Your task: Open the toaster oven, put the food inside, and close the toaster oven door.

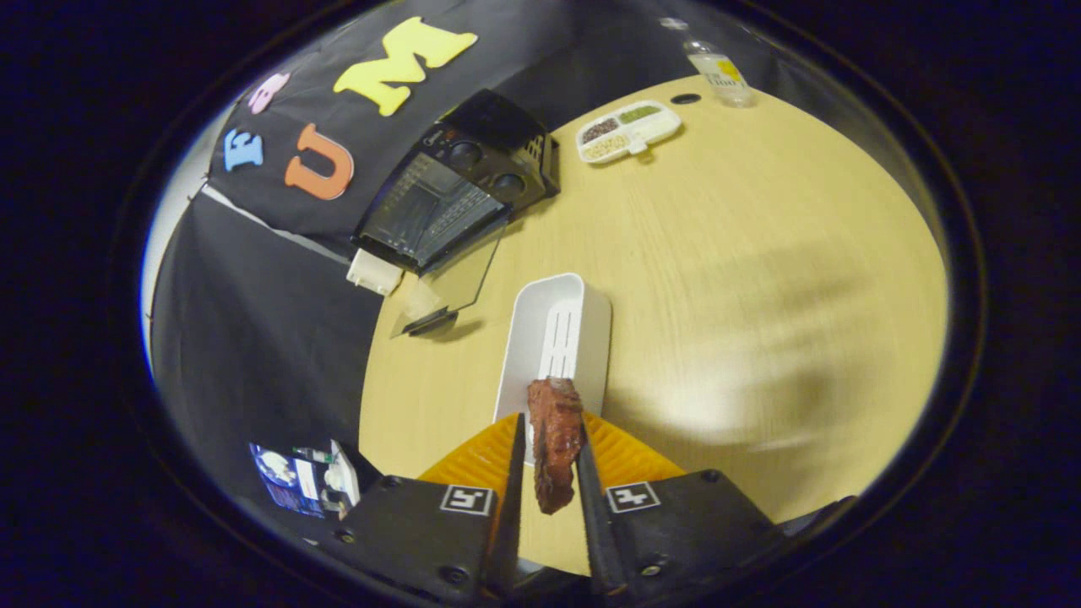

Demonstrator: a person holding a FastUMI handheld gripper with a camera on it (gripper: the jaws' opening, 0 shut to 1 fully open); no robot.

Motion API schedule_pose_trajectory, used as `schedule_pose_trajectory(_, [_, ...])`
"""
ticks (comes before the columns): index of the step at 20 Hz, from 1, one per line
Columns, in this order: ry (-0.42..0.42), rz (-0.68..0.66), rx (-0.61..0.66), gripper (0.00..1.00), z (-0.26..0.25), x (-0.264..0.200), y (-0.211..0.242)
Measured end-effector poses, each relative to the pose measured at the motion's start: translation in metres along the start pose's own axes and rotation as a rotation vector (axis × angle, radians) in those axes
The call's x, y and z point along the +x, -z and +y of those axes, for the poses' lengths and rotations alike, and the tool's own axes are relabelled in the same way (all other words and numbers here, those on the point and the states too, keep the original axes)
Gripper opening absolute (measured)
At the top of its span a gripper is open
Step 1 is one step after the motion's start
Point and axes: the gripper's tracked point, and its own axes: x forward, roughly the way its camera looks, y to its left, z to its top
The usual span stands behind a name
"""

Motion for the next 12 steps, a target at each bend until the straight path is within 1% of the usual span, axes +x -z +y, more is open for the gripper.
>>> schedule_pose_trajectory(2, [-0.010,0.010,0.037,0.21,0.004,-0.001,0.001])
schedule_pose_trajectory(4, [-0.008,0.013,0.042,0.18,0.006,-0.005,0.000])
schedule_pose_trajectory(6, [0.002,-0.011,0.033,0.16,0.012,-0.014,-0.007])
schedule_pose_trajectory(8, [0.031,-0.060,0.027,0.16,0.024,-0.027,-0.019])
schedule_pose_trajectory(12, [0.066,-0.192,0.013,0.16,0.073,-0.046,-0.046])
